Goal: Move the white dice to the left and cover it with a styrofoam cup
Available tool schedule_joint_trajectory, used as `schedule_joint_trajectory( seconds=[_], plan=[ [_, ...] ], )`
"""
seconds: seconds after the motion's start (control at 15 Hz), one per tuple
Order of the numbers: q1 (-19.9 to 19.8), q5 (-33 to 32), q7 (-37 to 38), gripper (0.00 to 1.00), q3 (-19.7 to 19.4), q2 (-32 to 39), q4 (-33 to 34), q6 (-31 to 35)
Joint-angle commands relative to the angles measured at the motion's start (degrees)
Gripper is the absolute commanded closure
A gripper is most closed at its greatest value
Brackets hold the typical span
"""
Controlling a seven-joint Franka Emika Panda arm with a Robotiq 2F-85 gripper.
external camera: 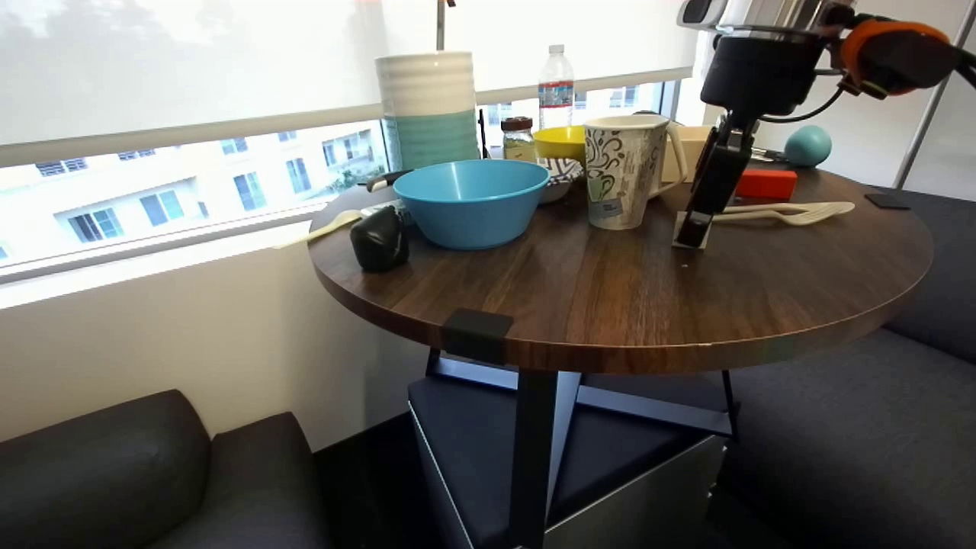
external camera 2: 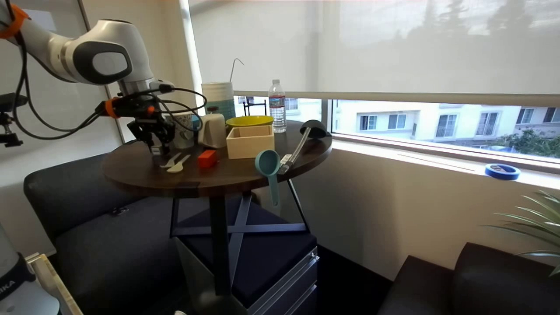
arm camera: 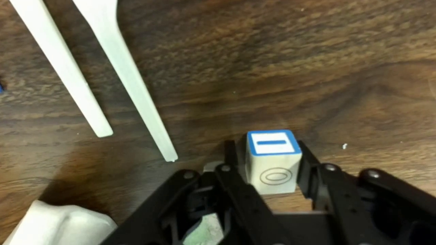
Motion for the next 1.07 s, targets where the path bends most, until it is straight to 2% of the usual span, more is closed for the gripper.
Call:
schedule_joint_trajectory(
  seconds=[0.0,0.07,0.13,0.4,0.67,1.0],
  plan=[
    [0.09,1.58,-1.21,0.84,0.58,0.19,1.29,-0.45],
    [0.47,1.82,-1.6,0.91,0.6,-0.2,1.42,-0.81],
    [1.15,2.4,-2.18,0.92,0.62,-0.7,1.58,-1.27],
    [5.78,5.83,-5.77,0.92,1.61,-1.79,2.66,-3.4],
    [10.4,7.44,-9.74,0.92,4.06,1.46,5.4,-4.28],
    [9.64,4.03,-11.77,0.92,6.79,8.52,9.56,-2.98]
  ],
)
